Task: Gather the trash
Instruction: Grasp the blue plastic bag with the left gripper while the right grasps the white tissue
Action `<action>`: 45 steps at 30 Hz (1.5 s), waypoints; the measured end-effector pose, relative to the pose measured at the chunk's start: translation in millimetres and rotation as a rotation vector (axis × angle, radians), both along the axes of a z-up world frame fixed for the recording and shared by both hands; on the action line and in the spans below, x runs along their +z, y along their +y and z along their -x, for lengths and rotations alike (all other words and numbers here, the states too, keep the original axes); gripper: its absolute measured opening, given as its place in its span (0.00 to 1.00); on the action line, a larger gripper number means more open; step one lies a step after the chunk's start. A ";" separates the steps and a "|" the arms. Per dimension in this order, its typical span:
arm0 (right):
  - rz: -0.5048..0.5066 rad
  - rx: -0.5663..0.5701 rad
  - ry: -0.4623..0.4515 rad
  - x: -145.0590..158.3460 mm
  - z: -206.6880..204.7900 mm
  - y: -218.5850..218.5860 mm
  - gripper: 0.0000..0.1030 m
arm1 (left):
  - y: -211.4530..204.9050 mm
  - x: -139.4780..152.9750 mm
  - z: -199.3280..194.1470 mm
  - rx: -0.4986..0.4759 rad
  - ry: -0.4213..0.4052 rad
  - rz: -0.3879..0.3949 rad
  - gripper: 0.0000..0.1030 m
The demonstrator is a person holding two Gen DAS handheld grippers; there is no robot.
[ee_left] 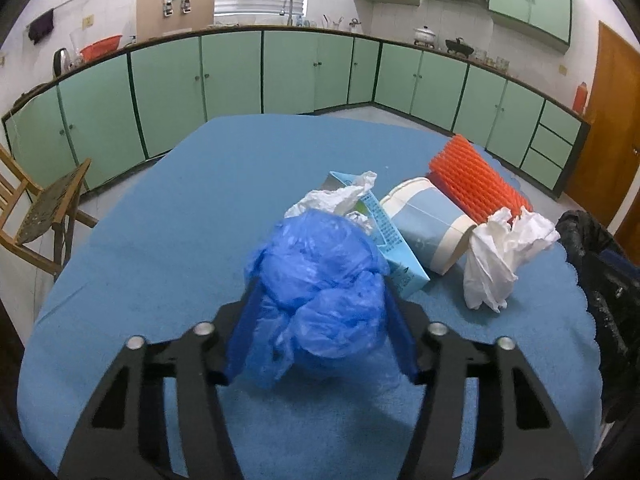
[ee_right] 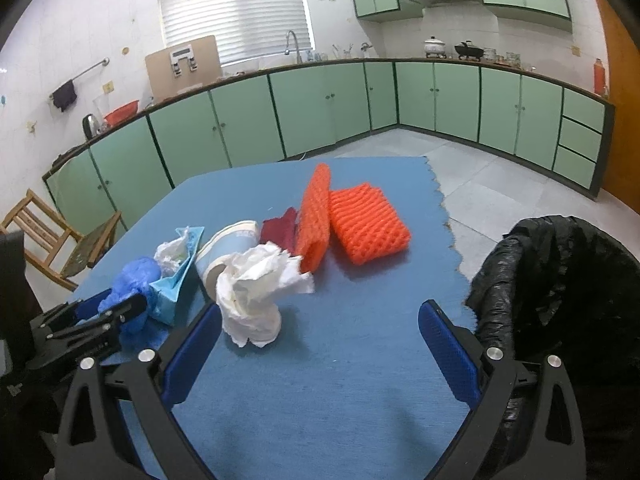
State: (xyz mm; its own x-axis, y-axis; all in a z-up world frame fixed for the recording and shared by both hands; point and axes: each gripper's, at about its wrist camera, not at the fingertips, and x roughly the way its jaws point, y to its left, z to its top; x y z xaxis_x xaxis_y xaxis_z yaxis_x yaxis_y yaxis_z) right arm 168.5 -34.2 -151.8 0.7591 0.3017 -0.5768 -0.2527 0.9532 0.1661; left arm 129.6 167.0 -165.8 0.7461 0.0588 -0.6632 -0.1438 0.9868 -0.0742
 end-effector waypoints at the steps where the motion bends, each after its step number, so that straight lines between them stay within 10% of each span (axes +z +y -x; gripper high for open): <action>1: 0.003 0.007 0.000 -0.7 -0.1 2.7 0.94 | 0.1 0.1 1.3 0.004 -0.002 -0.002 0.47; 22: 0.050 0.025 0.040 -21.2 -29.0 59.9 0.90 | 16.7 28.3 28.7 0.080 -0.105 -0.039 0.41; 32: 0.028 0.111 0.112 -33.8 -40.0 65.9 0.40 | 19.3 26.5 29.5 0.088 -0.102 -0.029 0.41; 45: -0.013 0.125 0.076 -7.9 -22.8 47.1 0.29 | -4.9 43.9 37.5 0.052 -0.140 -0.052 0.41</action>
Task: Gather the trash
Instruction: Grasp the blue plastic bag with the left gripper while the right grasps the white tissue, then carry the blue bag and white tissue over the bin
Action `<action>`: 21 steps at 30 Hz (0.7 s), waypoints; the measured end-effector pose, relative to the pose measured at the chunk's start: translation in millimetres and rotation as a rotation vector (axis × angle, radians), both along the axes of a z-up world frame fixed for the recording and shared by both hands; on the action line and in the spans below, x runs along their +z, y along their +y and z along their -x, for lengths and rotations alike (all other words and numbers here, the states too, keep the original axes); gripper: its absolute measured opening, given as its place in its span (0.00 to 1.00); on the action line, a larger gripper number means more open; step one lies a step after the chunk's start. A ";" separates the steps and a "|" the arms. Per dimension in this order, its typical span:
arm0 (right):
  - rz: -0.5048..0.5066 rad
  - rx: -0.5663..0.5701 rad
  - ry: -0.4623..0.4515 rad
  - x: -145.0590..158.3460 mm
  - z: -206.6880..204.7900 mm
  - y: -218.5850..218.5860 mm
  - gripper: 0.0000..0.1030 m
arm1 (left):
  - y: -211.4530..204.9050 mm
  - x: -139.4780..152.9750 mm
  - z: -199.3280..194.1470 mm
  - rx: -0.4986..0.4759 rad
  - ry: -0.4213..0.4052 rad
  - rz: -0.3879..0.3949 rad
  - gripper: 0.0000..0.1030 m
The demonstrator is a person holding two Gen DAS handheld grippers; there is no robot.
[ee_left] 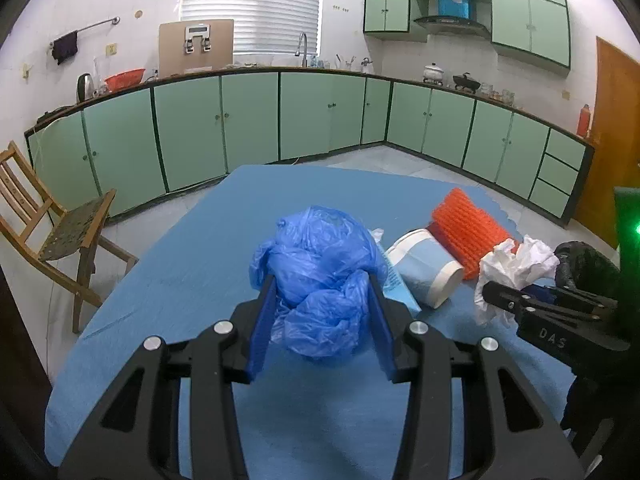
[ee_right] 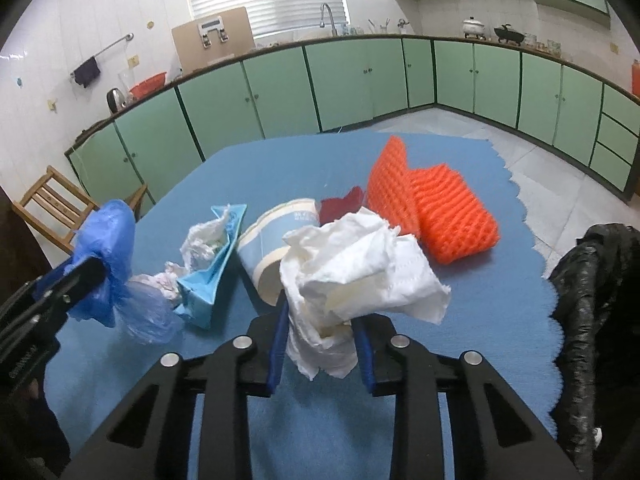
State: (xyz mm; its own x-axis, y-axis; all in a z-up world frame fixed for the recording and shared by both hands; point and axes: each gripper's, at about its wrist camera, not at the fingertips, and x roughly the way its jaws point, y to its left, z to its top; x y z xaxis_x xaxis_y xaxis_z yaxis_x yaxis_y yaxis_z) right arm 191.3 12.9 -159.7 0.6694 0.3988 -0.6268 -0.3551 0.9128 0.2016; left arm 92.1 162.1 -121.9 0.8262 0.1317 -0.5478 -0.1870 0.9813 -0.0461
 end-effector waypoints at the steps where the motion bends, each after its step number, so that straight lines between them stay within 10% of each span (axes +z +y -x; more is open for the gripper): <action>1: -0.003 -0.003 -0.006 3.7 2.5 -3.2 0.29 | -2.8 2.2 0.7 -0.005 -0.005 -0.002 0.41; 21: -0.015 -0.108 -0.130 68.2 43.0 -79.7 0.29 | -77.8 41.4 0.9 -0.171 -0.079 0.002 0.41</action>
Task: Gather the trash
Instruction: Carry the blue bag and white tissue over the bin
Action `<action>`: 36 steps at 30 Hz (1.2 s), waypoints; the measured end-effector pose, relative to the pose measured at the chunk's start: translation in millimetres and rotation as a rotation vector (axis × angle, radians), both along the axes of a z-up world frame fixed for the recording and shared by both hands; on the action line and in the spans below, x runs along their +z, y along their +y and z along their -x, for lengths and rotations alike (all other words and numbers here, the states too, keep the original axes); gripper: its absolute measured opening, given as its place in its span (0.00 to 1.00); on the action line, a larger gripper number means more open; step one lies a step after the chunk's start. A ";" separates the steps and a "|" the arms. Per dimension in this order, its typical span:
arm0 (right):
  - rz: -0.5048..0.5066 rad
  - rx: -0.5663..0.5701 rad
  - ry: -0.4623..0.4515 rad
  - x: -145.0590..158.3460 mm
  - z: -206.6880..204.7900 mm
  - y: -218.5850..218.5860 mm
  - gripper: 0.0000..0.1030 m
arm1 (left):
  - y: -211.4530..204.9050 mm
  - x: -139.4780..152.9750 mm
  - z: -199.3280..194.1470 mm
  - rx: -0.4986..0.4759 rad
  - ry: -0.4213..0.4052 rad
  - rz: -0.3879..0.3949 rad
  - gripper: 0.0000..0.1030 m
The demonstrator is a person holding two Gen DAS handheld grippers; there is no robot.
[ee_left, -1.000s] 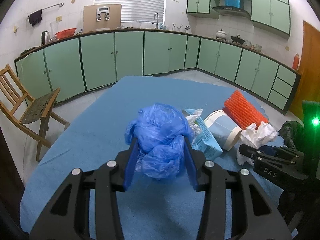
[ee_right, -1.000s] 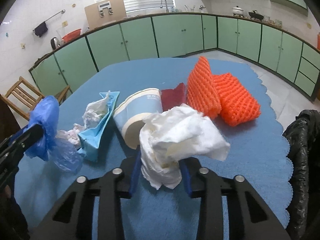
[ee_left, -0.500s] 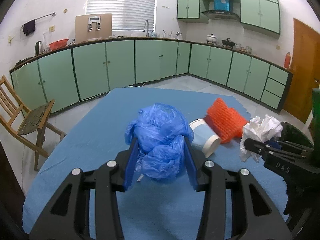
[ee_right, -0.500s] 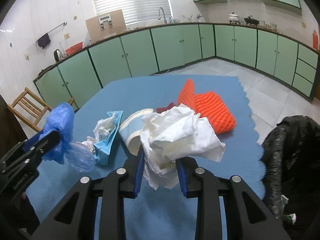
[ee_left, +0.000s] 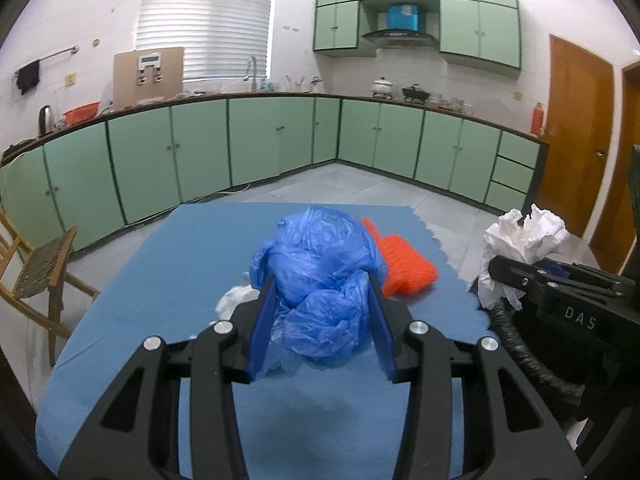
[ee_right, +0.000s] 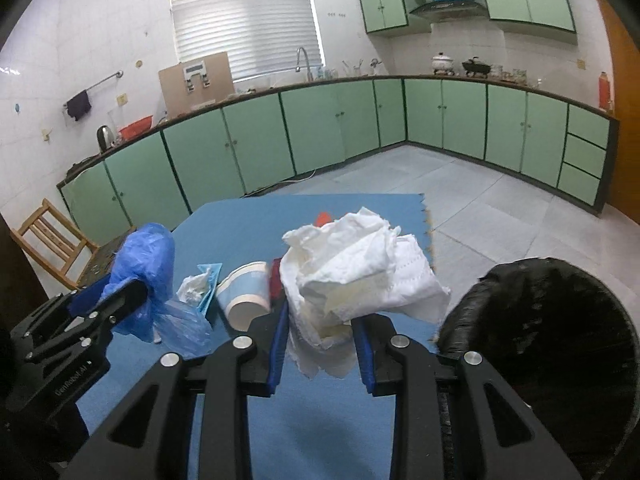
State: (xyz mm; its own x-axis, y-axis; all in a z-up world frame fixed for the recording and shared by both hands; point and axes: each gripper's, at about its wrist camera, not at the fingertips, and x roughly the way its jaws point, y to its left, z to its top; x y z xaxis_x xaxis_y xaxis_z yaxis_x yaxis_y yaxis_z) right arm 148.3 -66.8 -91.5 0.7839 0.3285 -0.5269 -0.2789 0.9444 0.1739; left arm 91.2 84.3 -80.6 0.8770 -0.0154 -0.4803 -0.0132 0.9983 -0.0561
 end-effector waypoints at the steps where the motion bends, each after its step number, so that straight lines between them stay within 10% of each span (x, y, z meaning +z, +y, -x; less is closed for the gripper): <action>1: 0.000 -0.005 -0.002 1.6 1.5 -3.3 0.29 | -5.6 1.6 -0.5 -0.012 -0.004 0.001 0.41; 36: -0.001 -0.400 0.017 -5.7 41.3 -225.1 0.29 | -237.1 -14.0 -41.1 -0.453 -0.018 0.045 0.41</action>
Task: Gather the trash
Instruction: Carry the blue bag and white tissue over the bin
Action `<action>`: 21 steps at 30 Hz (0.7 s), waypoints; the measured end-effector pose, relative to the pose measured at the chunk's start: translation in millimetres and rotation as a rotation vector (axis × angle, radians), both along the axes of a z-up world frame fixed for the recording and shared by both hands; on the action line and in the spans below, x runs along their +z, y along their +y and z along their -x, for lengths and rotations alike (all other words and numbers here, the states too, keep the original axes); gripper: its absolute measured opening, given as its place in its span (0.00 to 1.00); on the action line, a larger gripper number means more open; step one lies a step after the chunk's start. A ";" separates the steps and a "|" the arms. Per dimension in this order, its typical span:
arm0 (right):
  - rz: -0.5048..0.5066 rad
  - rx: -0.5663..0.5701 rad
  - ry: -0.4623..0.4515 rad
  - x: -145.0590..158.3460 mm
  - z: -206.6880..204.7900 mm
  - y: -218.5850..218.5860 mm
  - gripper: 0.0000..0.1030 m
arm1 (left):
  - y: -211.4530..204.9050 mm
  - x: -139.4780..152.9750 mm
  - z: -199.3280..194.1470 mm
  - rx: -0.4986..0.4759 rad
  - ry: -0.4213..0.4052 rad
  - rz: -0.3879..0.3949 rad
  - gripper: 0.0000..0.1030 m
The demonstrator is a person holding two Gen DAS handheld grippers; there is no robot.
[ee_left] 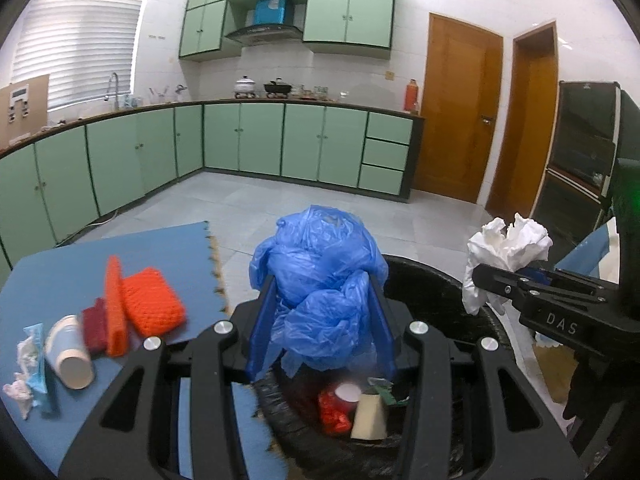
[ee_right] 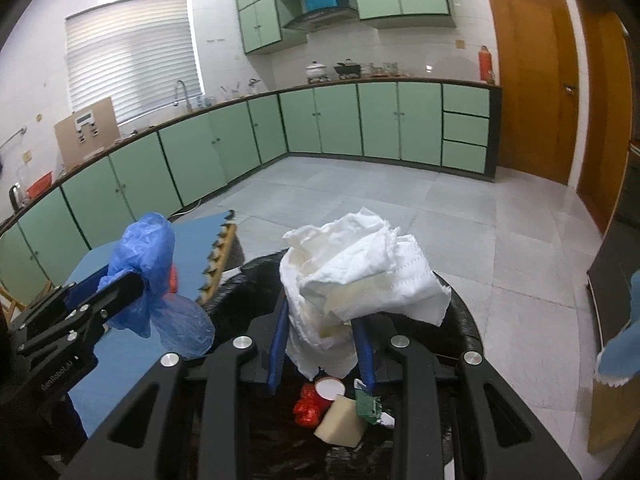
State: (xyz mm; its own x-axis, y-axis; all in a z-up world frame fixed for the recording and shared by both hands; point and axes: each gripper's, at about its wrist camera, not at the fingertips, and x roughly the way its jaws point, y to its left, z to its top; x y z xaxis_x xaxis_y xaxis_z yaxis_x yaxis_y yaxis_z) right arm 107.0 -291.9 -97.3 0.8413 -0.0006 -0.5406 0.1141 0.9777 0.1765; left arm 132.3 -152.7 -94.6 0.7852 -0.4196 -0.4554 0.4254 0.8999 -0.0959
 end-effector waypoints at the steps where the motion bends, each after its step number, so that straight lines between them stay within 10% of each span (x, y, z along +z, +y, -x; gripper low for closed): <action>1: -0.002 -0.005 0.003 -1.6 0.0 -3.6 0.29 | -4.3 -3.3 -0.5 -0.005 0.002 -0.001 0.41; 15: -0.022 -0.044 0.074 -37.2 -25.3 -39.6 0.29 | -48.5 -37.8 -34.6 -0.056 0.067 -0.041 0.41; 21: -0.015 -0.054 0.103 -47.7 -33.4 -42.7 0.44 | -48.2 -44.4 -43.3 -0.075 0.101 -0.034 0.49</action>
State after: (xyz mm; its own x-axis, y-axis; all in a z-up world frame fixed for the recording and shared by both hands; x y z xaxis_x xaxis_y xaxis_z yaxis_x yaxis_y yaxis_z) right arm 140.5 -334.6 -145.0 0.7799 -0.0354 -0.6249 0.1850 0.9668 0.1761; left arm 175.7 -200.9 -138.9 0.7016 -0.4583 -0.5455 0.4812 0.8695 -0.1116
